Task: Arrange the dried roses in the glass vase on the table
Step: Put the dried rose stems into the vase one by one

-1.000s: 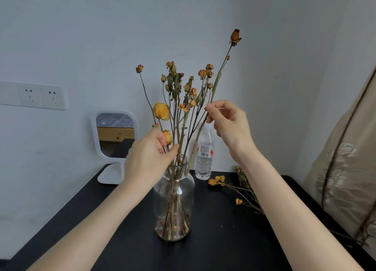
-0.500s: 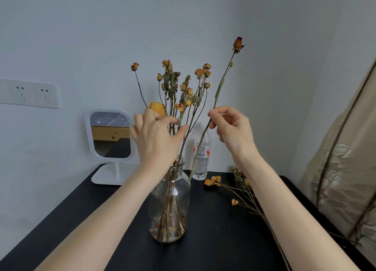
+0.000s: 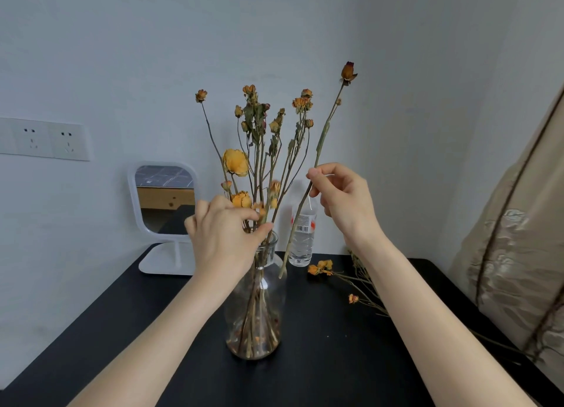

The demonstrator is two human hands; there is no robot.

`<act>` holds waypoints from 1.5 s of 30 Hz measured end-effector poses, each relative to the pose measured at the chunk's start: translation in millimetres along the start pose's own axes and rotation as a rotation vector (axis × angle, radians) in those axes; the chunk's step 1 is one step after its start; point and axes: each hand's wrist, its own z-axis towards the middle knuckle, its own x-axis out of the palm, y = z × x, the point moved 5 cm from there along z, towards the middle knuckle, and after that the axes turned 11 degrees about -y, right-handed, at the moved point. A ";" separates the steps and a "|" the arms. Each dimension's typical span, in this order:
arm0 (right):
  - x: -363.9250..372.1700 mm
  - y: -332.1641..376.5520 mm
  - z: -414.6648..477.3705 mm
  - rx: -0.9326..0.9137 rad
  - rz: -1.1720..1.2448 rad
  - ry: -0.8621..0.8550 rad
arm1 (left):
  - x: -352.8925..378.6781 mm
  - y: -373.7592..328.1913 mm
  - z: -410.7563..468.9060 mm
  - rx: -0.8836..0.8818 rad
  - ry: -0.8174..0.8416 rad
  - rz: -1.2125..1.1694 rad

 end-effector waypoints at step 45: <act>36.9 -9.5 17.8 -0.064 -0.092 0.037 | 57.9 28.3 -10.3 -0.640 0.320 -0.835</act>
